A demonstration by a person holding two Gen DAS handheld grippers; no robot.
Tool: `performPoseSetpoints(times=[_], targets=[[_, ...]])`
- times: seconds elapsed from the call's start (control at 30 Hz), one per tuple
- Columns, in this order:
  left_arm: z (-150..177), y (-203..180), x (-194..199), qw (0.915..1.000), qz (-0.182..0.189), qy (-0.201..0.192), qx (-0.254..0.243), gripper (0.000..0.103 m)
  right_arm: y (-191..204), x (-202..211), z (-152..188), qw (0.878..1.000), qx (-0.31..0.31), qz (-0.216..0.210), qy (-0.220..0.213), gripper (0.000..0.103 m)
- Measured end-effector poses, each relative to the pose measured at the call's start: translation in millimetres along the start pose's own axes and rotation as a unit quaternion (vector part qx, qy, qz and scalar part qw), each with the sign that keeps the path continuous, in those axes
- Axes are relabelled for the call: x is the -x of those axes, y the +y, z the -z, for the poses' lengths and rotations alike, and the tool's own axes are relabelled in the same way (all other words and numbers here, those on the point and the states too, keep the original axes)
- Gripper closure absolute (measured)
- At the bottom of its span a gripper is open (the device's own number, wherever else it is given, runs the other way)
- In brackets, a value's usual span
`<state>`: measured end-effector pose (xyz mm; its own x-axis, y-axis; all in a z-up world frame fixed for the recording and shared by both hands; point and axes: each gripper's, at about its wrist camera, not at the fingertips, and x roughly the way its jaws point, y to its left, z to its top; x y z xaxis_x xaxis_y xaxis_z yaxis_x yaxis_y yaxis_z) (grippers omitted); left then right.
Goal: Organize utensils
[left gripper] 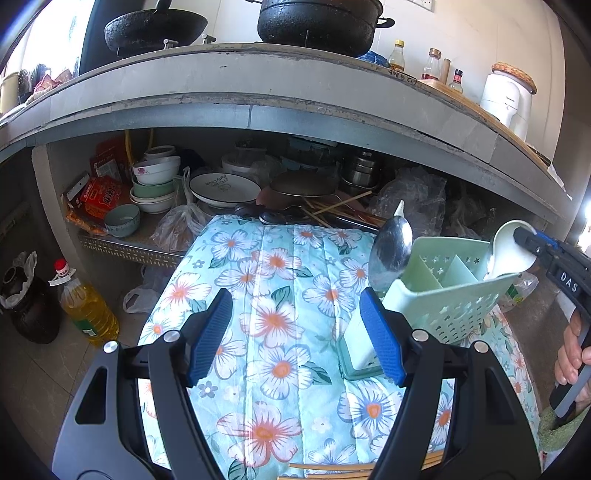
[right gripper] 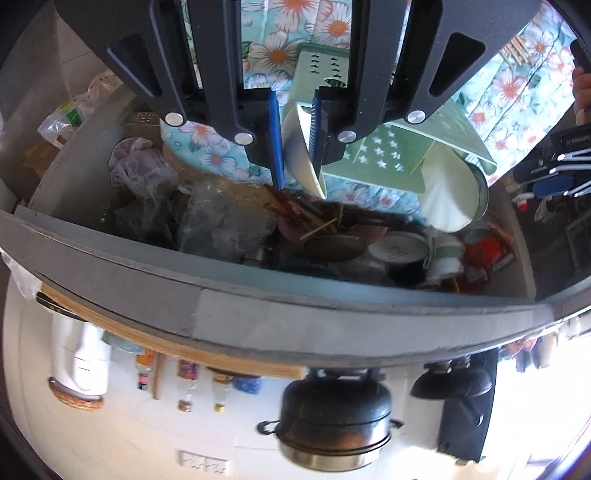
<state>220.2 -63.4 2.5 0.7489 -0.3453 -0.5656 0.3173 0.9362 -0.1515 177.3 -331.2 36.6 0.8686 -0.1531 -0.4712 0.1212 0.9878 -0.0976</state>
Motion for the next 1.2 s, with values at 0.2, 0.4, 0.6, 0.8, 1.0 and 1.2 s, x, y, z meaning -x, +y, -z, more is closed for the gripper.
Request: performPoseSetpoints(times=[0.2,0.4,0.6,0.8,1.0,1.2], targets=[[-1,1,2,1.0,-0.001,-0.002,-0.001,0.035,1,1,-2,1.0,-0.01,-0.021,0.004,0.083],[0,0,2,1.0,0.001,-0.003,-0.002,0.035,-6,12,-3,0.998,-0.036,-0.06,-0.009,0.066],[1,1,10,1.0,0.006,-0.005,-0.006,0.035,-30,42,-3,0.99,-0.098,-0.091,-0.039,0.061],[9,6,28,0.9998,0.017,-0.001,-0.005,0.034,-54,78,24,0.982,-0.162,-0.097,-0.031,0.051],[34,9,44,0.9993,0.027,0.02,-0.014,0.031,-36,90,89,0.979,-0.178,-0.08,0.06,0.044],[76,-5,38,0.9959,0.044,0.071,-0.035,0.031,-13,86,157,0.963,-0.207,-0.062,0.161,0.044]])
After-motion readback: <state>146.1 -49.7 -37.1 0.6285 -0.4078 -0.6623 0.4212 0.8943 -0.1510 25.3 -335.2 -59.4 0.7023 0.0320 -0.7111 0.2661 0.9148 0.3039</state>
